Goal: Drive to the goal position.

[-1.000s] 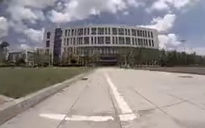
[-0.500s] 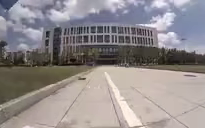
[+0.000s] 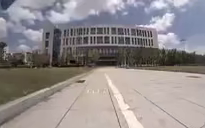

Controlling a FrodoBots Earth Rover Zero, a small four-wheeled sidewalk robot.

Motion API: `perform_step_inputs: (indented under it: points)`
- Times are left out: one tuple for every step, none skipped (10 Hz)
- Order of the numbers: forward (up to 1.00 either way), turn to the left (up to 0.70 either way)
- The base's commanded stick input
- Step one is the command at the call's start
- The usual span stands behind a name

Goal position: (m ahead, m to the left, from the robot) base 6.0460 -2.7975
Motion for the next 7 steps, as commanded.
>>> perform_step_inputs:
  points:
    - [0.70,0.00]
    - [0.70,0.00]
    - [0.70,0.00]
    - [0.70,0.00]
    - [0.70,0.00]
    - [0.70,0.00]
    - [0.70,0.00]
